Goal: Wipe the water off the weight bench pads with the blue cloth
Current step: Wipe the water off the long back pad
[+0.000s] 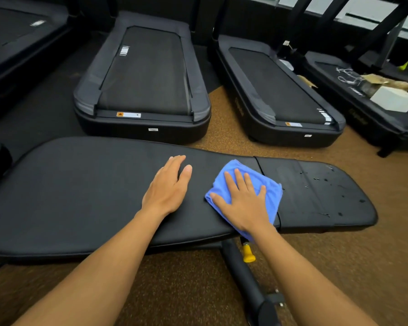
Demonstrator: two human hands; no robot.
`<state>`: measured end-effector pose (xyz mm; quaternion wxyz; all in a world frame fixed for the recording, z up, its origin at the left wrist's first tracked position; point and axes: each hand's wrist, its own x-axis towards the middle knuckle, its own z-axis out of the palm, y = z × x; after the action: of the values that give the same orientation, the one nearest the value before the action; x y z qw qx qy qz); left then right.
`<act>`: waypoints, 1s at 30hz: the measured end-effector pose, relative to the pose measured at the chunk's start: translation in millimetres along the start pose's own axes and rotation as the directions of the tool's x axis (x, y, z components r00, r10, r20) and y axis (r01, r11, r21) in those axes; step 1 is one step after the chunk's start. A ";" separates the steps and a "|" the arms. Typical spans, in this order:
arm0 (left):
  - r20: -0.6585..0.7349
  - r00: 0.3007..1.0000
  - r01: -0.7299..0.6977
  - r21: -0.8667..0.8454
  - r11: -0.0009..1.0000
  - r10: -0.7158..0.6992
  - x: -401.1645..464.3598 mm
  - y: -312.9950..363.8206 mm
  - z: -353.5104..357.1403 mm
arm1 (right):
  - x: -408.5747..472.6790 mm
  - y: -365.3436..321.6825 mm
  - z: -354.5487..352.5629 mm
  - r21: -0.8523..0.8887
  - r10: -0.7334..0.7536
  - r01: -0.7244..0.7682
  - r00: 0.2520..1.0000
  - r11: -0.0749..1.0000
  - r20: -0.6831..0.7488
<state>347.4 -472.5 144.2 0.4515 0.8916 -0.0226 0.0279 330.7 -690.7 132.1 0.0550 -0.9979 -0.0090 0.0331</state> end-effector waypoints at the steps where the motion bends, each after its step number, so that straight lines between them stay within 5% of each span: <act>1: 0.003 1.000 0.003 -0.003 1.000 -0.003 -0.6 1.0 -0.5 | -12.7 3.5 1.5 0.000 0.010 -0.010 1.000 1.000 -0.011; 11: 0.001 1.000 -0.025 0.006 1.000 0.025 -3.3 4.4 -1.7 | -34.6 10.2 4.9 0.029 0.034 -0.032 0.996 0.999 -0.079; 24: 0.006 0.999 -0.032 -0.001 0.999 0.032 -4.2 4.8 -0.1 | 76.4 24.6 -15.2 0.020 0.026 -0.026 1.000 0.999 0.007; 30: -0.034 0.998 0.038 -0.305 0.952 -0.051 0.4 9.3 -18.3 | 104.4 -21.6 -13.4 -0.001 -0.012 0.012 1.000 1.000 0.022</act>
<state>346.7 -463.3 162.5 0.5842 0.8109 0.0028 0.0323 435.5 -668.4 141.0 0.0547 -0.9974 -0.0156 0.0435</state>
